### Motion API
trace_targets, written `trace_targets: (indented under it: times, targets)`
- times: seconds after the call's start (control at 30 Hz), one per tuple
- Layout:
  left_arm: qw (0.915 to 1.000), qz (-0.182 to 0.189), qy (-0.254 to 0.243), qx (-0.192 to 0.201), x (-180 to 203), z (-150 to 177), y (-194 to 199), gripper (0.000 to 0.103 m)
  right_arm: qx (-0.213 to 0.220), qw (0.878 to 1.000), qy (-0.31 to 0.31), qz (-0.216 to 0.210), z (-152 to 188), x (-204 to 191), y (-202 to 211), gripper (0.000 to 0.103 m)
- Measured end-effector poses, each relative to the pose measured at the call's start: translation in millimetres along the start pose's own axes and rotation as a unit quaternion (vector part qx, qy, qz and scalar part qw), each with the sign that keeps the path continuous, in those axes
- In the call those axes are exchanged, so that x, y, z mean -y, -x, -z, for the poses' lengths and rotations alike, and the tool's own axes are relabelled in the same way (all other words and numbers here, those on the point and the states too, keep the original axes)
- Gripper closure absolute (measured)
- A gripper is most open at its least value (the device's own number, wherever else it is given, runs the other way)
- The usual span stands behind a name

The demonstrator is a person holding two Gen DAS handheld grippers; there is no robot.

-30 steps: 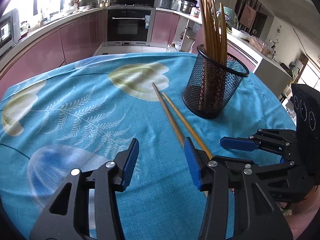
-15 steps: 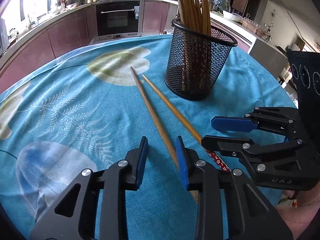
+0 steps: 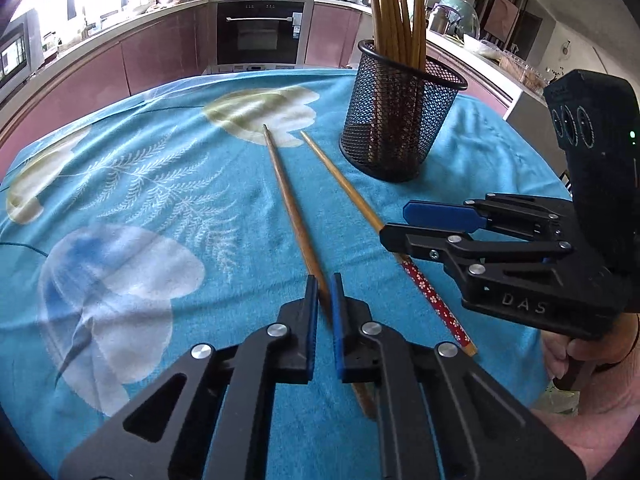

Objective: Organize utensils
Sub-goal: 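Grasp one chopstick with the left gripper while the right gripper grasps the other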

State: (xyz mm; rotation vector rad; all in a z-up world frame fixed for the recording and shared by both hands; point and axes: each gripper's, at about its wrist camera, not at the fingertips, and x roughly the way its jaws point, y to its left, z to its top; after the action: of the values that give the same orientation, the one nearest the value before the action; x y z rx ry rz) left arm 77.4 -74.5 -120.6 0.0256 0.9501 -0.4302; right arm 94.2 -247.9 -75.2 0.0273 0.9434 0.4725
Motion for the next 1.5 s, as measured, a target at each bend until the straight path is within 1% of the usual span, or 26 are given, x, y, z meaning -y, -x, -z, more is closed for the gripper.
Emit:
trace_targets:
  times: [0.03,0.1,0.13,0.2,0.47,0.57,0.8,0.87,0.93,1.0,1.1,1.23,1.5]
  targets:
    - [1.0,0.003,0.0,0.002,-1,-1,1,0.089,0.0,1.0,0.002,0.002,-1,-1,-1,0.072]
    - [0.9999,-0.008,-0.007,0.011,-1,-4,2,0.083,0.001,1.0,0.006,0.003,-4,-3,-4,0.073]
    - [0.9998,-0.009,-0.007,0.013,-2,-7,1,0.082,0.001,1.0,0.006,0.005,-6,-4,-7,0.073]
    - [0.9998,-0.011,-0.01,0.017,-2,-14,-2,0.082,0.0,1.0,0.007,0.005,-10,-4,-10,0.077]
    - [0.9997,-0.017,-0.016,0.002,-10,-35,-26,0.082,-0.003,1.0,0.012,0.014,-20,-6,-21,0.078]
    - [0.9996,-0.02,-0.019,-0.003,-12,-40,-33,0.082,-0.004,1.0,0.014,0.018,-24,-7,-25,0.079]
    - [0.9994,-0.026,-0.02,-0.005,-13,-53,-44,0.084,-0.006,1.0,0.012,0.028,-31,-5,-31,0.09]
    - [0.9993,-0.031,-0.018,-0.005,-13,-55,-46,0.087,-0.006,1.0,0.007,0.026,-31,-4,-31,0.094]
    - [0.9994,-0.032,-0.013,-0.005,-13,-56,-46,0.091,-0.006,1.0,0.004,0.022,-30,-4,-31,0.096]
    - [0.9994,-0.033,-0.007,-0.003,-13,-56,-46,0.091,-0.006,1.0,0.001,0.017,-30,-3,-30,0.097]
    - [0.9994,-0.035,0.001,0.0,-13,-55,-45,0.092,-0.005,1.0,0.0,0.013,-29,-3,-27,0.098]
    - [0.9995,-0.03,0.01,0.003,-15,-50,-38,0.095,0.0,1.0,-0.001,0.007,-27,-3,-21,0.098]
    - [0.9996,-0.013,0.016,0.02,-18,-44,-13,0.095,0.015,1.0,0.0,-0.018,-26,-5,-2,0.097]
